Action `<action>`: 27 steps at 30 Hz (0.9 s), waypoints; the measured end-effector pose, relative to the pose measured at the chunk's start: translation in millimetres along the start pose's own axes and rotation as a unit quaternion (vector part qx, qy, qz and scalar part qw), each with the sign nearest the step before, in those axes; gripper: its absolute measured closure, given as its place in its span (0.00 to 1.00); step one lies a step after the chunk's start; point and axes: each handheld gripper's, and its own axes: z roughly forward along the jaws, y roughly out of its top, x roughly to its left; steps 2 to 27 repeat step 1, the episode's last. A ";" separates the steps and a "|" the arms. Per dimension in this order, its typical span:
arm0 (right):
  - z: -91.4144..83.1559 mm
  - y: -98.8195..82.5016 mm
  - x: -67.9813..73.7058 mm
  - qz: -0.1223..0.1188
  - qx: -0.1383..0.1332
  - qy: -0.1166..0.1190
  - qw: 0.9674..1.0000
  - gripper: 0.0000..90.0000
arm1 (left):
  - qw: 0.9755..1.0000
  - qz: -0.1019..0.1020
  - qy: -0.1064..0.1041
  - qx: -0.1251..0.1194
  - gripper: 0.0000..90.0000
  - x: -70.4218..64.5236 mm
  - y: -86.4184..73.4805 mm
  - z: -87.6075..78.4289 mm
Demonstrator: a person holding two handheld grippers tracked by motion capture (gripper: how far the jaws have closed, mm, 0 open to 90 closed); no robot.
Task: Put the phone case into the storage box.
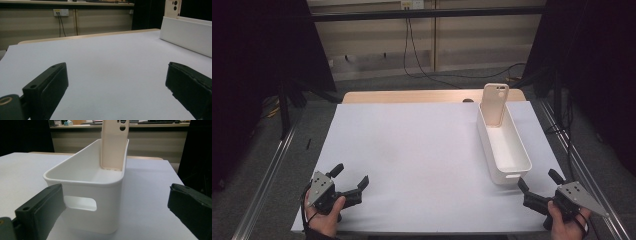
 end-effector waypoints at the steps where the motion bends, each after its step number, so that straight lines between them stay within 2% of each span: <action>1: 0.3 0.1 -0.2 0.001 0.000 0.000 1.000 0.00 | 1.000 -0.001 0.000 -0.001 0.05 0.0 0.0 0.6; 27: 0.3 0.1 -0.2 0.001 0.000 0.000 1.000 0.00 | 1.000 -0.001 0.000 -0.001 0.05 0.0 0.0 0.6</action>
